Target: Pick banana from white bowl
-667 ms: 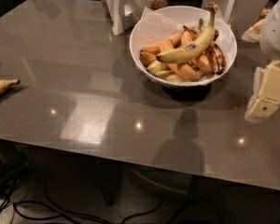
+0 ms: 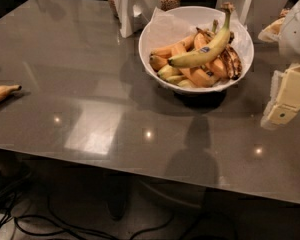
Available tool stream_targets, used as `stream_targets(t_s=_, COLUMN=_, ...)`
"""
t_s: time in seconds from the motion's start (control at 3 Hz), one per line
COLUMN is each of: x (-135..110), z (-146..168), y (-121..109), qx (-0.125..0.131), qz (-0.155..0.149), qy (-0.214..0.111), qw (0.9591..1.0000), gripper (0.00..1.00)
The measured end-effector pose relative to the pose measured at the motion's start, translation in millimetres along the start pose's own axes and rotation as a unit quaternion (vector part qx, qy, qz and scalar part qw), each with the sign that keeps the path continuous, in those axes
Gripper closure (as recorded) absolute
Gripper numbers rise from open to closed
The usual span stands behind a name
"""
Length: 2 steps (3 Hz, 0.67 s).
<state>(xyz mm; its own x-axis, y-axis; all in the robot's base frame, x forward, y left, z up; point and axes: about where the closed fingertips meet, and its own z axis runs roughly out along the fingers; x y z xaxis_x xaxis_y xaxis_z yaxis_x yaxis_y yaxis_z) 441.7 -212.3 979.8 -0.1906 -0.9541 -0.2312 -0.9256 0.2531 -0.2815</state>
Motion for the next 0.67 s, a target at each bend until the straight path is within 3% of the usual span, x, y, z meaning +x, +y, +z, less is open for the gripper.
stream_targets(t_s=0.33, x=-18.6, z=3.9, y=-11.7, qx=0.03, qz=-0.037, qy=-0.044, qw=0.9979, gripper=0.0)
stream_targets(t_s=0.67, x=-42.3, z=11.0, y=-37.7, qx=0.062, qz=-0.091, qy=-0.089, qw=0.9899, gripper=0.0)
